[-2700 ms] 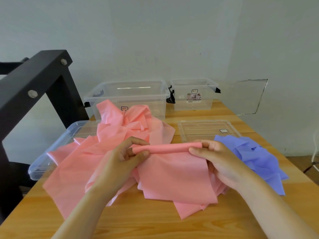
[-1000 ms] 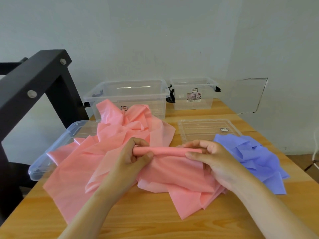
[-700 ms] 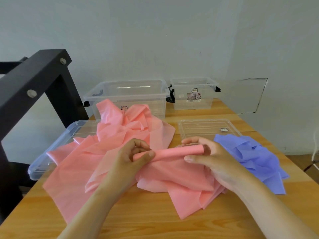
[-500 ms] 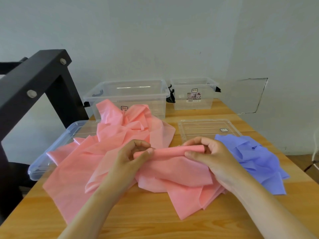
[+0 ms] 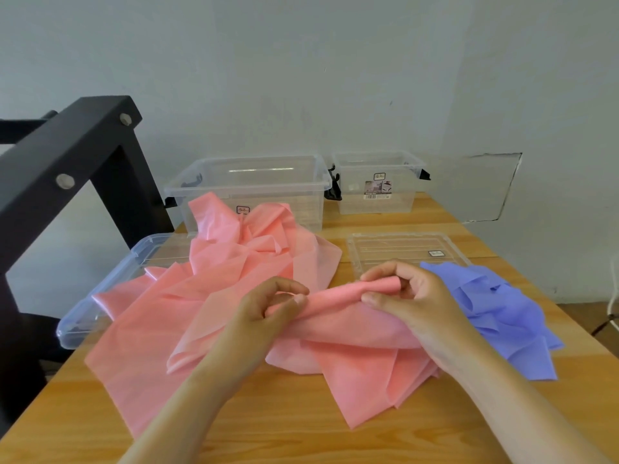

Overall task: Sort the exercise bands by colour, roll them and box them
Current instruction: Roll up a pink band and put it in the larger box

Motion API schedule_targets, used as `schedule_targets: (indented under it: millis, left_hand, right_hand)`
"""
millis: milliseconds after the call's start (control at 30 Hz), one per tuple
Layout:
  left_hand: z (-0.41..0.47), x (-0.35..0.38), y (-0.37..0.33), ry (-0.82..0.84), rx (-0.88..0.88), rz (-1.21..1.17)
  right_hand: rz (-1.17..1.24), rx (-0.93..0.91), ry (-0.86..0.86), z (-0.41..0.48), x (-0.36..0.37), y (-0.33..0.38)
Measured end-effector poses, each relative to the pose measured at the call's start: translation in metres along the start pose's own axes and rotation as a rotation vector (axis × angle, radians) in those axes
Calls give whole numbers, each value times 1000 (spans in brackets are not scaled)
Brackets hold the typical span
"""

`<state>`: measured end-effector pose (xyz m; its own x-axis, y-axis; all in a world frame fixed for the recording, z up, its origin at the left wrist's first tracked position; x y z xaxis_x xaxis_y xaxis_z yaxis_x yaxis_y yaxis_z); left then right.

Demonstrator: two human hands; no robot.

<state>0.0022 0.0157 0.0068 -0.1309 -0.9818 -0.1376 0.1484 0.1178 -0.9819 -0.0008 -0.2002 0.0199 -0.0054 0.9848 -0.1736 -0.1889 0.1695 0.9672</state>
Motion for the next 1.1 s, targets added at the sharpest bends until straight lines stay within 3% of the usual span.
schedule_targets:
  millis: [200, 433, 633, 767, 933, 1100]
  left_hand:
    - [-1, -3, -8, -77, 100, -113]
    - [0, 1, 0, -36, 24, -44]
    - [-2, -2, -12, -160, 74, -140]
    - [-3, -2, -11, -175, 50, -76]
    - [-7, 0, -15, -76, -10, -17]
    - [-11, -9, -50, 15, 60, -270]
  right_hand:
    - [1, 74, 63, 1, 2, -3]
    - [76, -49, -23, -2, 1, 6]
    - [117, 56, 37, -2, 2, 2]
    - [139, 20, 1, -1, 3, 5]
    - [253, -20, -46, -2, -1, 15]
    - [340, -56, 67, -14, -8, 51]
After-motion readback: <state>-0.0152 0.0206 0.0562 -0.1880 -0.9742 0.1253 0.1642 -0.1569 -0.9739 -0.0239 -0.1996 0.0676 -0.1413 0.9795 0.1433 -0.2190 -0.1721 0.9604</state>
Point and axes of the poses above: each hand's wrist, its own z-axis towards the middle knuckle, its own x-axis out of the palm, y = z × x, the point moved 2 cm from there along z, towards the middle knuckle
